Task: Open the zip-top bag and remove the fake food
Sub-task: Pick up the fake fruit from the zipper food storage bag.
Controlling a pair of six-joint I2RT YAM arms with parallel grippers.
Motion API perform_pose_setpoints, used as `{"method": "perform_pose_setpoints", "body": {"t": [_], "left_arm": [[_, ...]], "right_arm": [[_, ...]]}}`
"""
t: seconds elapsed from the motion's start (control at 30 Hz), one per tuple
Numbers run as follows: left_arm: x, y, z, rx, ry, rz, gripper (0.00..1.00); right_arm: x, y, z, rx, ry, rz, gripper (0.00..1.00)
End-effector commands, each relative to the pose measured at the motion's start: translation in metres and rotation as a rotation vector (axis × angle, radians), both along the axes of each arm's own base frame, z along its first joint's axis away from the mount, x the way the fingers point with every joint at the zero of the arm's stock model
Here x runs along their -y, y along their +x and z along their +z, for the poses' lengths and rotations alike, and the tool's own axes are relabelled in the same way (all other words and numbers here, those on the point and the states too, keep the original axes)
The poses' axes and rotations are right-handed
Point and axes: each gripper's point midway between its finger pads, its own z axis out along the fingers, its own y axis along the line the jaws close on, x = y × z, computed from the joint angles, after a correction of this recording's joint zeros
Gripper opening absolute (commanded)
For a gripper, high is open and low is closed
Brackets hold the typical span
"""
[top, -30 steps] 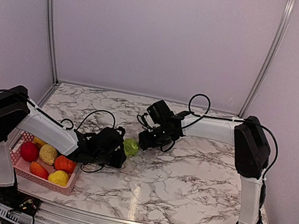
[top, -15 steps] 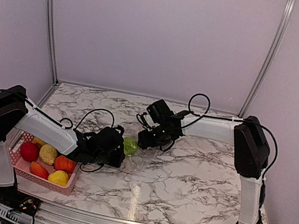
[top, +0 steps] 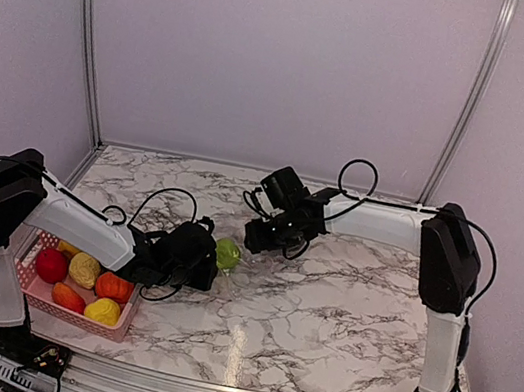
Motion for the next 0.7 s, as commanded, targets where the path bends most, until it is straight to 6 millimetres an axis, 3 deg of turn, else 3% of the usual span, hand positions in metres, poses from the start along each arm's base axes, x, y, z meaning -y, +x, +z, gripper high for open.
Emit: {"method": "perform_pose_setpoints", "body": {"t": [0.0,0.17,0.4,0.67], "left_arm": [[0.0,0.0,0.006,0.01,-0.006,-0.011,0.44],[0.002,-0.001,0.005,0.012,-0.016,-0.026,0.44],[0.003,0.0,0.001,0.013,-0.008,-0.04,0.45],[0.001,0.004,-0.005,0.006,-0.003,-0.037,0.49]], "right_arm": [[-0.007,0.005,0.057,0.095,0.083,-0.027,0.6],[-0.019,0.006,0.066,0.088,0.13,-0.006,0.51],[-0.047,0.004,0.046,0.019,0.161,0.06,0.35],[-0.059,0.006,0.009,-0.041,0.13,0.089,0.29]]}}
